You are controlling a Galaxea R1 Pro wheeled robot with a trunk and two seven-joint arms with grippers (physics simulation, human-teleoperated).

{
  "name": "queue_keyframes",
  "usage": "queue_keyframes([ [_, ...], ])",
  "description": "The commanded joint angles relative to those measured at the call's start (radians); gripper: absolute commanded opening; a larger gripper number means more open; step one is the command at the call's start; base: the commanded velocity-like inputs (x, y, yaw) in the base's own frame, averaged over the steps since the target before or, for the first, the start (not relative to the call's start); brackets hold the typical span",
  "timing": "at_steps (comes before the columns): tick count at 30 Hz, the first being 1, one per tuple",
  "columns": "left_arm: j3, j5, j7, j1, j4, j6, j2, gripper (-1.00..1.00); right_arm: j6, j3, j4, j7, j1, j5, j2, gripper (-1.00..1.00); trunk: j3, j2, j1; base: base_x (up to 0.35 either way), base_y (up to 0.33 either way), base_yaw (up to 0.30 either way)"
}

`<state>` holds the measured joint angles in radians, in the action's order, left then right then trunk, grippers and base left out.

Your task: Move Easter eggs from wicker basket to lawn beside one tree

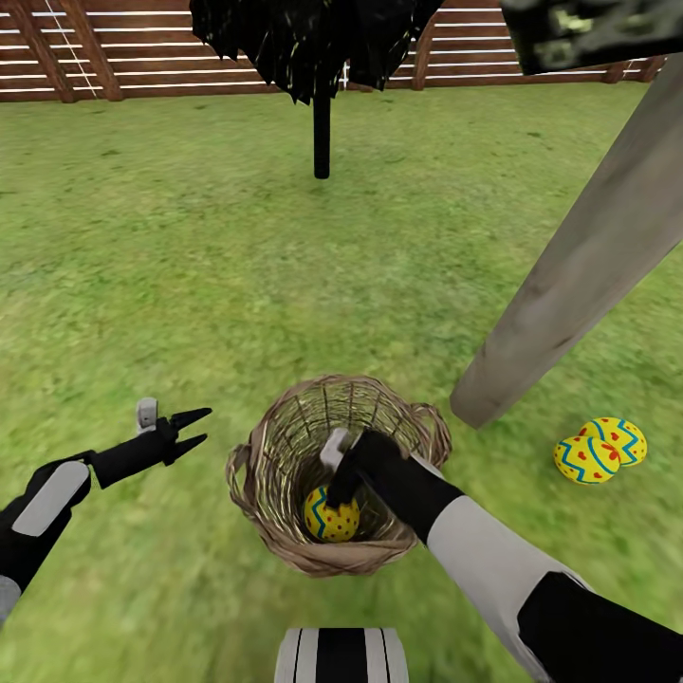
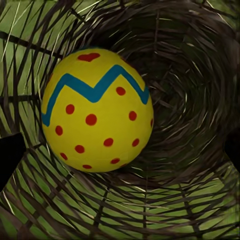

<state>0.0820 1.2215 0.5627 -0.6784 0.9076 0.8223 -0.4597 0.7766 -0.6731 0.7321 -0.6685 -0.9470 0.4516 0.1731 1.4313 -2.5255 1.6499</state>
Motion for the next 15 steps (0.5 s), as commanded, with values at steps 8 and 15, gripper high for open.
queue_keyframes([
  [8, 0.002, 0.003, 0.002, -0.001, -0.001, 0.002, 0.003, 1.0, 0.046, -0.002, 0.0, -0.009, -0.046, 0.058, 0.001, 1.0, 0.001, 0.0, 0.0, 0.0, 0.0, 0.0],
  [15, 0.002, 0.003, 0.001, 0.0, -0.001, 0.0, 0.009, 1.0, 0.084, -0.002, 0.008, -0.012, -0.053, 0.099, 0.001, 1.0, 0.001, 0.0, 0.0, 0.0, 0.0, 0.0],
])
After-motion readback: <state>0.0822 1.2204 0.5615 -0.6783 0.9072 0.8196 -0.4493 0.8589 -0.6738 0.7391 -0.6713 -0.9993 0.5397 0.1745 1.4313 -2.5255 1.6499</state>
